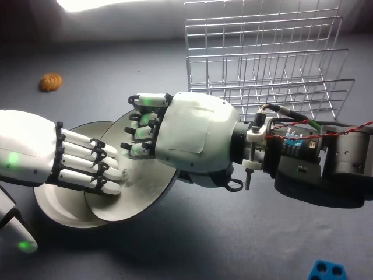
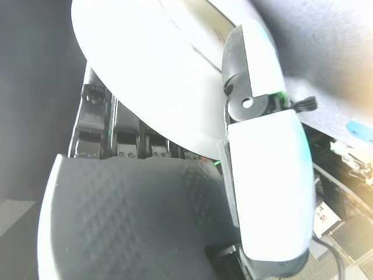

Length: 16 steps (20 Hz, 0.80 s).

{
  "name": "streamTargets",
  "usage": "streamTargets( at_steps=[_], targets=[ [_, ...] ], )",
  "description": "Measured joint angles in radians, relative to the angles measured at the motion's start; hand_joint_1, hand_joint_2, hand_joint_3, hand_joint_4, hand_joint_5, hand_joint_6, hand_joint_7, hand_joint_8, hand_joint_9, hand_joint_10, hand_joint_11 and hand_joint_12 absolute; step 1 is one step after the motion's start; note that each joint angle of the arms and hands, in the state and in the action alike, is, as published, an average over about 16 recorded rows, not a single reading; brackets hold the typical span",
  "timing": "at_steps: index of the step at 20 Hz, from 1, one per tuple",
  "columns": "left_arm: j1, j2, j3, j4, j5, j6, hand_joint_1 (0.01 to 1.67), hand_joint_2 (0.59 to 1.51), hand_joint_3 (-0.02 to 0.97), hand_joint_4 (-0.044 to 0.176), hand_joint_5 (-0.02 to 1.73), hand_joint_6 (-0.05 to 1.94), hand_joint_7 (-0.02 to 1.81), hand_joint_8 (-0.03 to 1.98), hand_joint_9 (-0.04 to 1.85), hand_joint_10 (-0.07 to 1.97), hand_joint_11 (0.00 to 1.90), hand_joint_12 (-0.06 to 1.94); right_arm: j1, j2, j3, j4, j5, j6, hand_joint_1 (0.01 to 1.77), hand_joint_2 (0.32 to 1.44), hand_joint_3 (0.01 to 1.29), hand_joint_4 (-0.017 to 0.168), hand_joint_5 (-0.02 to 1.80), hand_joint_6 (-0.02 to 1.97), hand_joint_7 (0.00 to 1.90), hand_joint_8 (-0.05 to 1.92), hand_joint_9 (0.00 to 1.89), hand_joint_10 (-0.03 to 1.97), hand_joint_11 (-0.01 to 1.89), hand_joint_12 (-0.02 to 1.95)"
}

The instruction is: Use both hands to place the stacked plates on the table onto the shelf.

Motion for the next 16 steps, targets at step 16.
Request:
streamTargets(
  at_steps=[16],
  targets=[
    [-0.125,0.072,-0.021,-0.002,0.017,-0.087,0.02,1.066,0.016,0.003,0.01,0.0,0.02,-0.01,0.02,0.01,0.01,0.0,0.008,0.115,-0.159,0.09,0.048,-0.003,1.21,1.03,0.01,0.005,0.87,0.94,0.96,0.81,1.03,0.6,0.67,1.19]
  ],
)
